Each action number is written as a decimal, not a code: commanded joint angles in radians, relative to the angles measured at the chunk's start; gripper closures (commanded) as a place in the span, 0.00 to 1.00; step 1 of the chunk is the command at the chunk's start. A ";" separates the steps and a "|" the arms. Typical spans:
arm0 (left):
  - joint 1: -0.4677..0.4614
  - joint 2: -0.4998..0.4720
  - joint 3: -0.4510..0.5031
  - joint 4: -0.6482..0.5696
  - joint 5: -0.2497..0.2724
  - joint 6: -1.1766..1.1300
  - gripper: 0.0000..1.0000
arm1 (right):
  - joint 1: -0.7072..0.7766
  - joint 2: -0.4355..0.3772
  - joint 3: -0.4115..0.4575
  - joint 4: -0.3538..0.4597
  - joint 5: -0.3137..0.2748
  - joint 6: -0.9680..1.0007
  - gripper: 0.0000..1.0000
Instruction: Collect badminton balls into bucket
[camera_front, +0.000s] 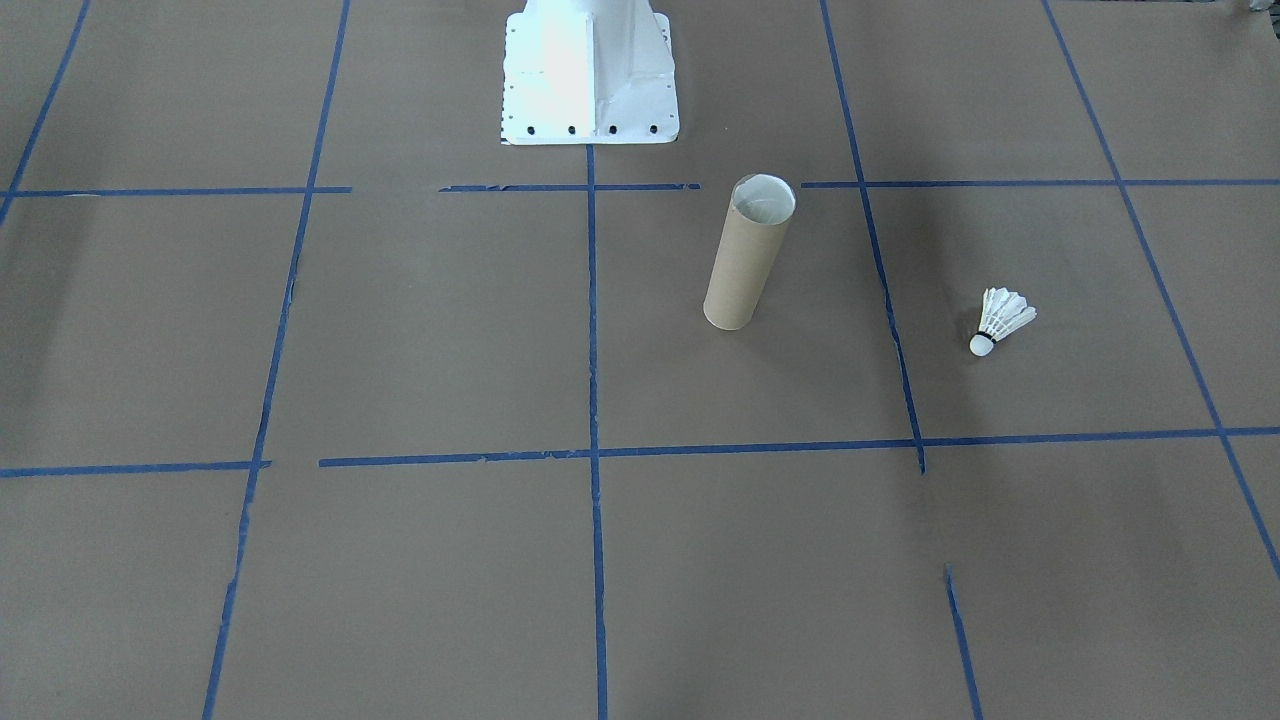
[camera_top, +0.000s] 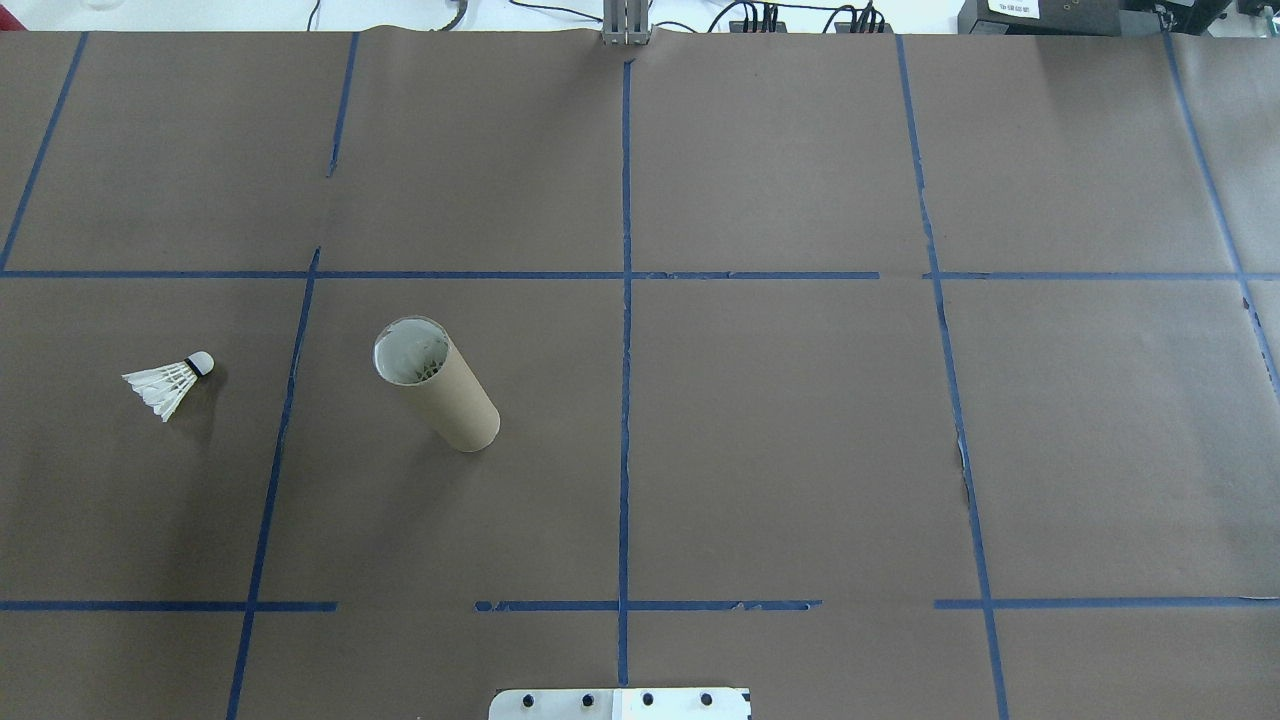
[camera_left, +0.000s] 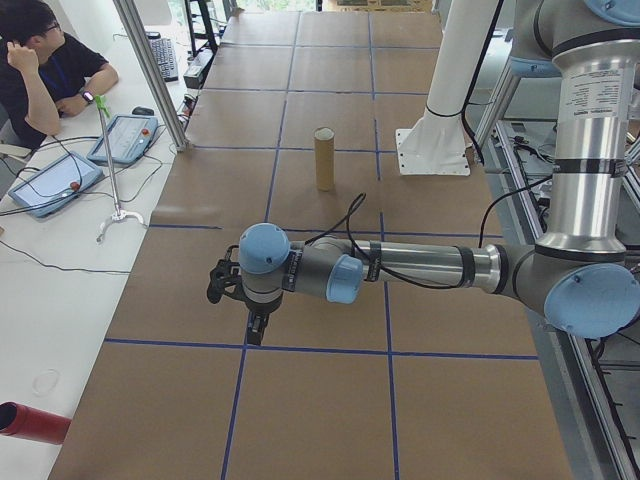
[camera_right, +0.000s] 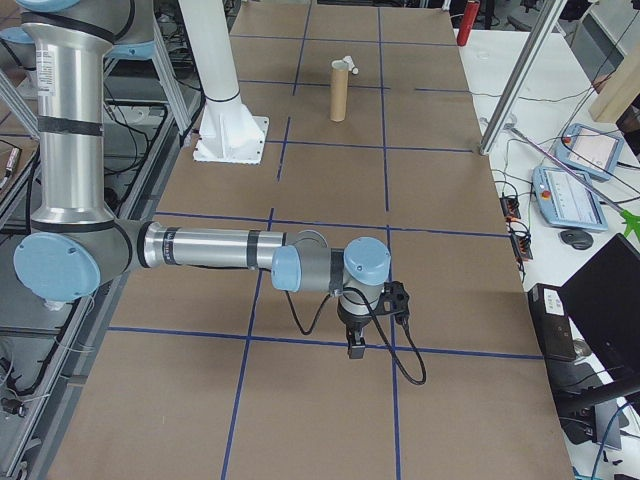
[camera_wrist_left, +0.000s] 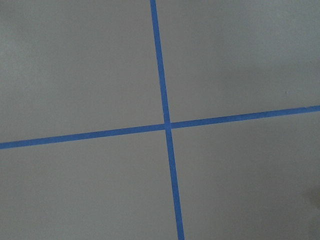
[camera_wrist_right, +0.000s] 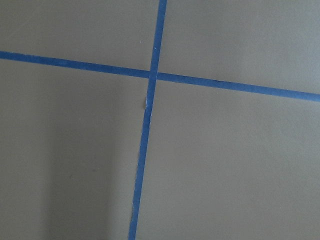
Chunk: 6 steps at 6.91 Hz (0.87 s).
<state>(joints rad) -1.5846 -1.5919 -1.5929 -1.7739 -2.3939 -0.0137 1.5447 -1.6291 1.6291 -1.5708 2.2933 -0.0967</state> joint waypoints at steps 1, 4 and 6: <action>0.000 -0.077 0.125 -0.167 -0.008 -0.006 0.00 | 0.000 0.000 0.000 0.000 0.000 0.000 0.00; 0.133 0.017 0.143 -0.588 0.001 -0.553 0.00 | 0.000 0.000 0.000 0.000 0.000 -0.002 0.00; 0.300 0.088 0.143 -0.898 0.002 -1.035 0.00 | 0.000 0.000 0.000 0.000 0.000 0.000 0.00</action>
<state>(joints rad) -1.3860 -1.5442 -1.4502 -2.4869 -2.3932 -0.7564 1.5447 -1.6290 1.6291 -1.5708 2.2933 -0.0971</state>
